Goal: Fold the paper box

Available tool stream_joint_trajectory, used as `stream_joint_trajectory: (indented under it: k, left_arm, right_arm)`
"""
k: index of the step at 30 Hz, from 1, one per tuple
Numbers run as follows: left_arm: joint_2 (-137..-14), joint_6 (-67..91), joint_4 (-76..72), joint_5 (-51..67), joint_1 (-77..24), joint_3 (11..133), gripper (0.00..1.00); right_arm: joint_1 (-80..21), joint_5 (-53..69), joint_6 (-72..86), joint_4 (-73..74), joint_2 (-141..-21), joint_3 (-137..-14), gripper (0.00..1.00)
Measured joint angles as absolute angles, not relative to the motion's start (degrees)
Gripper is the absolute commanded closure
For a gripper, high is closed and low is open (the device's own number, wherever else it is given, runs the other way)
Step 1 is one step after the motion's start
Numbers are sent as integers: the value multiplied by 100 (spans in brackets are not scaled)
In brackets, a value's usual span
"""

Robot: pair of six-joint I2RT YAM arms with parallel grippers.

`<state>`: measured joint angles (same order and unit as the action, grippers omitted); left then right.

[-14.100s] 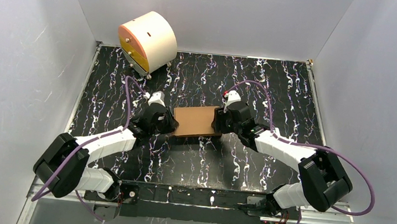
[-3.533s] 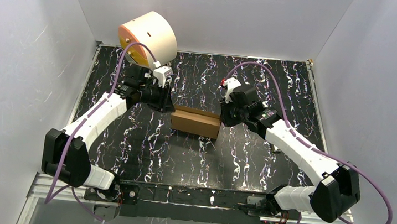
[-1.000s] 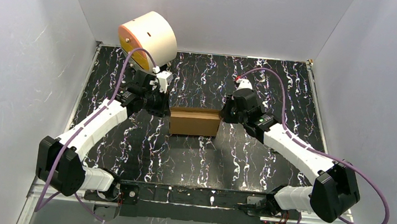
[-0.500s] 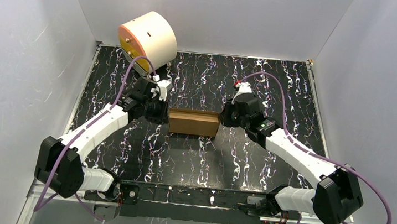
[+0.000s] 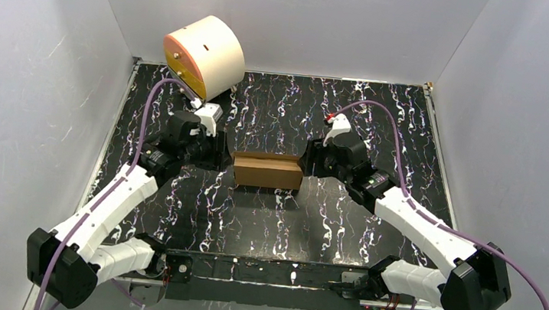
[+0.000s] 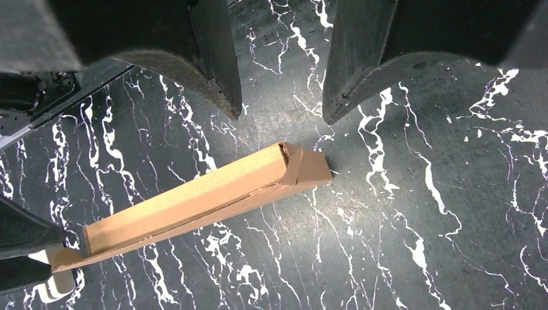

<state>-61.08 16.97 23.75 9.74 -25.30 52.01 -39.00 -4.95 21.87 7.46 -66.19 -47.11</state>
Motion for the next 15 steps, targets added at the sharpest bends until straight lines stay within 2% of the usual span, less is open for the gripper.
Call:
stream_joint_trajectory:
  k: [4,15]
  left_arm:
    - [-6071,1739,2359,902,-2530,5245,55]
    - [-6705,1616,2397,823,-2530,5531,71]
  right_arm:
    - [-3900,-497,2045,764,-6606,-4775,42]
    - [-3900,-491,1885,843,-6726,-4827,62]
